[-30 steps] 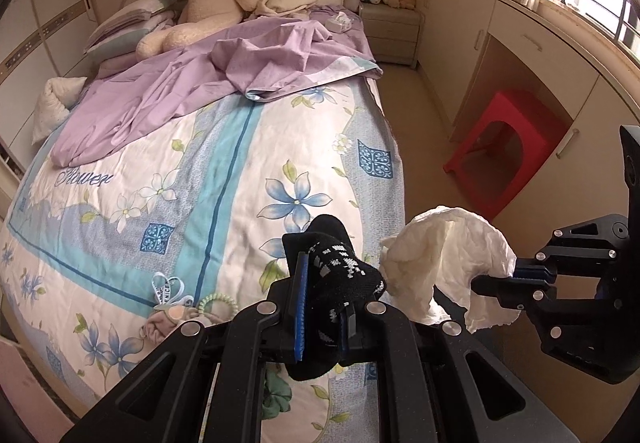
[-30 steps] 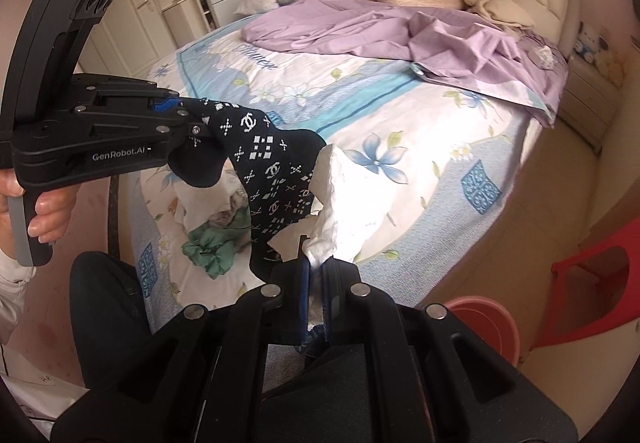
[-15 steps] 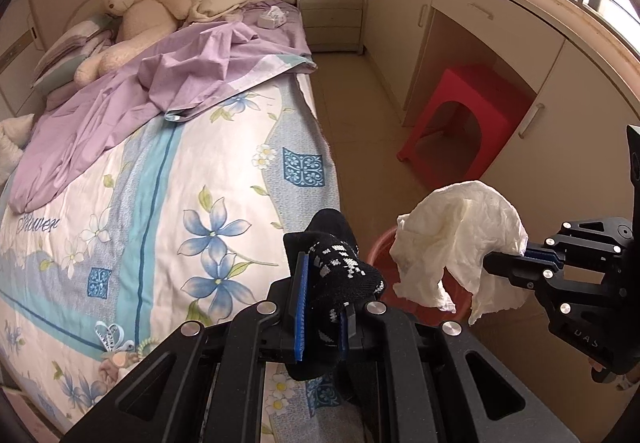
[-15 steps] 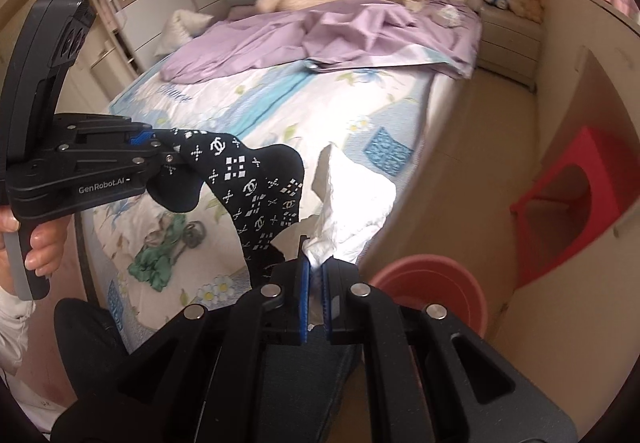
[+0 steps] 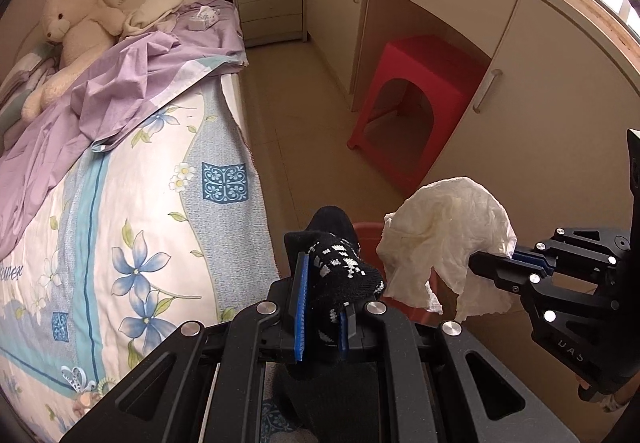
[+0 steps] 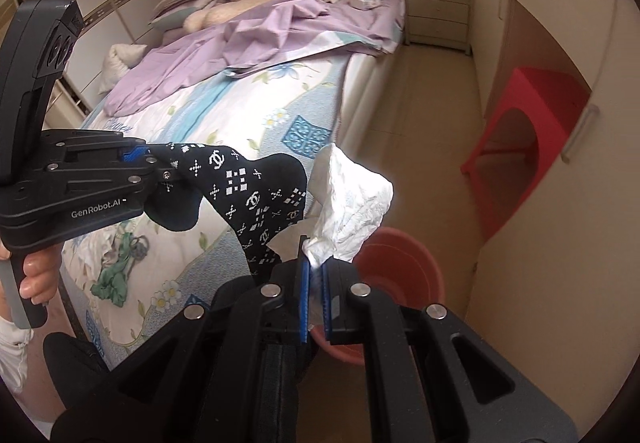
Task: Collect trash
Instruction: 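Carry the sock and tissue in both tools over the pink bucket, then open the left tool dropping the sock while the right tool releases the tissue into the bucket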
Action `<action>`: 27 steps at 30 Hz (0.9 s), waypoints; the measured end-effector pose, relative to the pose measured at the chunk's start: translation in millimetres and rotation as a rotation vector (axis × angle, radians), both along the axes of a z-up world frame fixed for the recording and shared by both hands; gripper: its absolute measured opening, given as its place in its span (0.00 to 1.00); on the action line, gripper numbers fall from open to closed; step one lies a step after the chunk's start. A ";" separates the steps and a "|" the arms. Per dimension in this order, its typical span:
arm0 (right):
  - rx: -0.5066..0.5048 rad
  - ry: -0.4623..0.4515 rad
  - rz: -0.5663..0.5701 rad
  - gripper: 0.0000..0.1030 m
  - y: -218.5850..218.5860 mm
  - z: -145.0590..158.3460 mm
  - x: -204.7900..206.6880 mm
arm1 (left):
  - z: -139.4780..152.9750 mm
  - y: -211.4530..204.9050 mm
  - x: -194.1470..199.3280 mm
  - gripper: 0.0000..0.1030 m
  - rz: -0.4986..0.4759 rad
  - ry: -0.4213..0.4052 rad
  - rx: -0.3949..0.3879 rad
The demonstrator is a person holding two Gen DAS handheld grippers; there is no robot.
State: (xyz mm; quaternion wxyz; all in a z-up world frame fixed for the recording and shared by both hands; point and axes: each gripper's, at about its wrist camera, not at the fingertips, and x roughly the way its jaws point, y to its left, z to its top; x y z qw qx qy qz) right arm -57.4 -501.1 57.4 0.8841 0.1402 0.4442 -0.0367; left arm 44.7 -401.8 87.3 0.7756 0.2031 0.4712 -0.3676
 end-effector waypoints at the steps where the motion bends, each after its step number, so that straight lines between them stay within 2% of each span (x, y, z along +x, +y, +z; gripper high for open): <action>1: -0.001 0.004 -0.016 0.04 -3.2 -2.0 -2.0 | -3.4 -5.0 -1.0 0.12 -0.004 0.001 0.006; 9: 0.004 0.063 -0.095 0.04 -31.7 -33.8 -13.2 | -50.4 -45.6 -11.1 0.12 -0.038 0.051 0.072; 14: 0.025 0.095 -0.130 0.05 -48.0 -53.5 -17.9 | -81.3 -66.0 -19.9 0.16 -0.062 0.041 0.150; 17: 0.047 0.108 -0.147 0.04 -56.5 -65.3 -19.6 | -91.3 -71.6 -22.3 0.38 -0.065 0.016 0.182; 19: 0.060 0.119 -0.150 0.05 -58.7 -73.0 -19.6 | -96.0 -72.5 -23.5 0.43 -0.070 0.000 0.201; 21: 0.070 0.129 -0.149 0.04 -60.1 -80.7 -18.5 | -100.2 -72.7 -24.3 0.58 -0.067 -0.012 0.218; 25: 0.086 0.148 -0.147 0.04 -61.8 -94.2 -17.0 | -103.8 -70.8 -24.3 0.65 -0.063 -0.042 0.236; 27: 0.091 0.162 -0.138 0.05 -61.1 -101.1 -14.6 | -104.2 -68.7 -24.4 0.72 -0.062 -0.054 0.241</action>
